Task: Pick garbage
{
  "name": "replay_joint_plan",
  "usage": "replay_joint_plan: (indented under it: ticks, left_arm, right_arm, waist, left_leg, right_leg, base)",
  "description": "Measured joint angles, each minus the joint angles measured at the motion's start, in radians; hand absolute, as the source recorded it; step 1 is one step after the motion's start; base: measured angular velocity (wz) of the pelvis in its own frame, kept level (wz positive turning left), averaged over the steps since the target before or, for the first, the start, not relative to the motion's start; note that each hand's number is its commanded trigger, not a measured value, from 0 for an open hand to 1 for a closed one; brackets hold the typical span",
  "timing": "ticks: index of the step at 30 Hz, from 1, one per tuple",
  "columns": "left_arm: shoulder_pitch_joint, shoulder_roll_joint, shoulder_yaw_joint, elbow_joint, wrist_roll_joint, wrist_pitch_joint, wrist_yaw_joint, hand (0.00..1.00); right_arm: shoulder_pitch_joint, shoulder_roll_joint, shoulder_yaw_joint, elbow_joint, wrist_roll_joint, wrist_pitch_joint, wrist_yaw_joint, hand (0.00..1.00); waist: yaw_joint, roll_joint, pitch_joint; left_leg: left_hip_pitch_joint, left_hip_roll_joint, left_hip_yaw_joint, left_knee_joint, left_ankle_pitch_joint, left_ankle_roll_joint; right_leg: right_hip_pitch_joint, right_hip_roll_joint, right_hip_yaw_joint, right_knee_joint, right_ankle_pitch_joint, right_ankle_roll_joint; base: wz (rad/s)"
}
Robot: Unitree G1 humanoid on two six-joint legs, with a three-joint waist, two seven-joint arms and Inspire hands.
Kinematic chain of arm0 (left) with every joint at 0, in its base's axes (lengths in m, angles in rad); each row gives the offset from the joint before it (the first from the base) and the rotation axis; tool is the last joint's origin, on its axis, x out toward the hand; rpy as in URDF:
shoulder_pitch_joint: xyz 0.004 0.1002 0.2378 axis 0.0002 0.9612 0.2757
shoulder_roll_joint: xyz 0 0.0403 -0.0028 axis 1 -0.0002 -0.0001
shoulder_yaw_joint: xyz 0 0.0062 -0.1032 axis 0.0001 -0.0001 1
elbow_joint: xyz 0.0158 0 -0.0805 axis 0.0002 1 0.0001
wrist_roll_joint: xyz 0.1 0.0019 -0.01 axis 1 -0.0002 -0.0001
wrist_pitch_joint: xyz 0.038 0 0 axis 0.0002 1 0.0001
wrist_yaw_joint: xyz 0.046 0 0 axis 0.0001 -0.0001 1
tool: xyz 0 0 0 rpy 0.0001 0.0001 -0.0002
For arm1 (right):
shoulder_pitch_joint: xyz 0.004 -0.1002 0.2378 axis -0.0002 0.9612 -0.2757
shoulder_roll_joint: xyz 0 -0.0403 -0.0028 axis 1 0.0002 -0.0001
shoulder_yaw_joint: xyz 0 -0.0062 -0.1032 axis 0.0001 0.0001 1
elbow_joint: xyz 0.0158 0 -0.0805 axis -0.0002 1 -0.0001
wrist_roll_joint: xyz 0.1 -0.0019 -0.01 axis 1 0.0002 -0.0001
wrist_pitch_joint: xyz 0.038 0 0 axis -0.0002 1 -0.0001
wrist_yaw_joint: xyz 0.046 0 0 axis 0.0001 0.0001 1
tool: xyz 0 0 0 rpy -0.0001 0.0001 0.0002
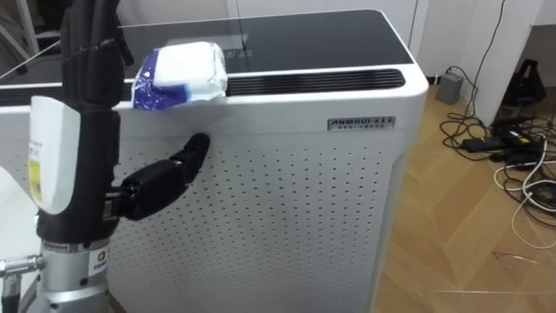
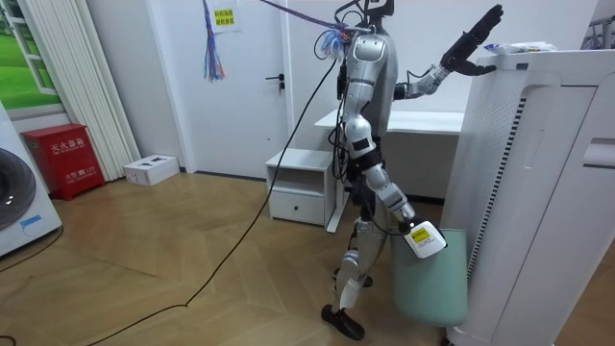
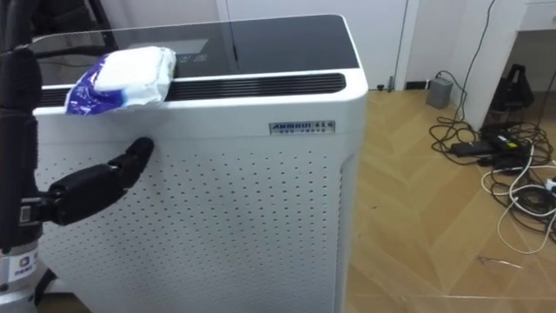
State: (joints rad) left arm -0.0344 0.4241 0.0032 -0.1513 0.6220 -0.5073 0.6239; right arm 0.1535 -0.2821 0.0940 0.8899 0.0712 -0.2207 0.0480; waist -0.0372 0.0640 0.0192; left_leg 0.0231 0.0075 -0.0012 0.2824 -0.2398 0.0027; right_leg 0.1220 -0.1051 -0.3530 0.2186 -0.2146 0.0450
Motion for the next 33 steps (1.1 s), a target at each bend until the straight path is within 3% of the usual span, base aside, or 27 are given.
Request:
replay_joint_plan:
  ticks: [3,16,18,23,29,30,31,32,33]
  left_arm:
    - [0.000,0.024,-0.025,0.042,0.002,0.005,-0.017,0.00]
    - [0.000,0.045,-0.048,0.123,0.015,0.024,-0.070,0.00]
    - [0.000,0.071,-0.049,0.124,0.020,0.028,-0.101,0.00]
    - [0.000,0.080,-0.049,0.124,0.021,0.046,-0.160,0.00]
    - [-0.015,0.083,-0.049,0.125,0.020,0.060,-0.205,0.00]
    - [-0.020,0.088,-0.049,0.128,0.020,0.061,-0.209,0.32]
    - [-0.023,0.092,-0.049,0.128,0.019,0.063,-0.214,0.54]
    - [-0.026,0.102,-0.049,0.128,0.018,0.066,-0.226,0.60]
    - [-0.028,0.106,-0.048,0.128,0.018,0.072,-0.239,1.00]
  right_arm:
    - [-0.009,-0.001,-0.001,-0.001,-0.010,0.000,-0.001,1.00]
    - [-0.019,-0.004,-0.007,0.000,-0.026,0.001,0.026,1.00]
    - [-0.020,-0.005,-0.007,0.000,-0.026,0.001,0.032,1.00]
    - [-0.020,-0.013,-0.006,0.000,-0.027,0.005,0.043,1.00]
    - [-0.021,-0.025,-0.005,0.000,-0.027,0.022,0.065,1.00]
    - [-0.023,-0.025,-0.006,0.000,-0.029,0.022,0.065,1.00]
    - [-0.023,-0.025,-0.006,-0.001,-0.032,0.022,0.064,1.00]
    - [-0.022,-0.026,-0.006,-0.001,-0.034,0.023,0.064,1.00]
    - [-0.022,-0.027,-0.006,-0.004,-0.034,0.027,0.064,1.00]
  waist:
    - [-0.011,0.003,-0.0001]
    - [-0.010,0.023,-0.0106]
    - [-0.011,0.026,-0.0091]
    - [-0.010,0.038,0.0032]
    - [-0.009,0.048,-0.0013]
    - [-0.009,0.048,-0.0013]
    - [-0.009,0.048,-0.0012]
    - [-0.009,0.048,-0.0013]
    - [-0.009,0.049,-0.0022]
  left_leg:
    - [-0.001,0.000,0.000,0.001,0.000,0.000]
    - [0.000,-0.002,0.000,-0.004,0.005,0.002]
    - [0.007,-0.004,0.001,-0.014,0.011,0.002]
    - [0.004,-0.004,0.001,-0.015,0.014,0.002]
    - [-0.001,-0.007,0.001,-0.025,0.027,0.002]
    - [-0.002,-0.008,0.002,-0.028,0.032,0.003]
    - [-0.003,-0.008,0.003,-0.027,0.035,0.003]
    - [-0.004,-0.007,0.007,-0.027,0.037,0.002]
    - [-0.004,-0.005,0.017,-0.027,0.038,0.002]
  right_leg:
    - [-0.001,0.000,0.001,0.000,0.000,0.000]
    - [0.000,-0.001,0.009,0.003,0.000,0.000]
    - [0.002,-0.002,0.009,0.002,0.000,0.000]
    - [0.003,-0.002,0.009,-0.001,0.001,0.000]
    - [-0.005,-0.001,0.022,0.000,0.002,-0.001]
    - [-0.009,-0.002,0.025,0.000,0.002,-0.003]
    - [-0.011,-0.002,0.026,0.000,0.003,-0.003]
    - [-0.012,-0.002,0.026,0.001,0.004,-0.004]
    - [-0.012,-0.001,0.027,0.001,0.005,-0.005]
  base:
    - [0.00]
    - [0.00]
    - [0.00]
    - [0.00]
    - [0.03]
    - [0.00]
    - [0.00]
    - [0.00]
    - [0.00]
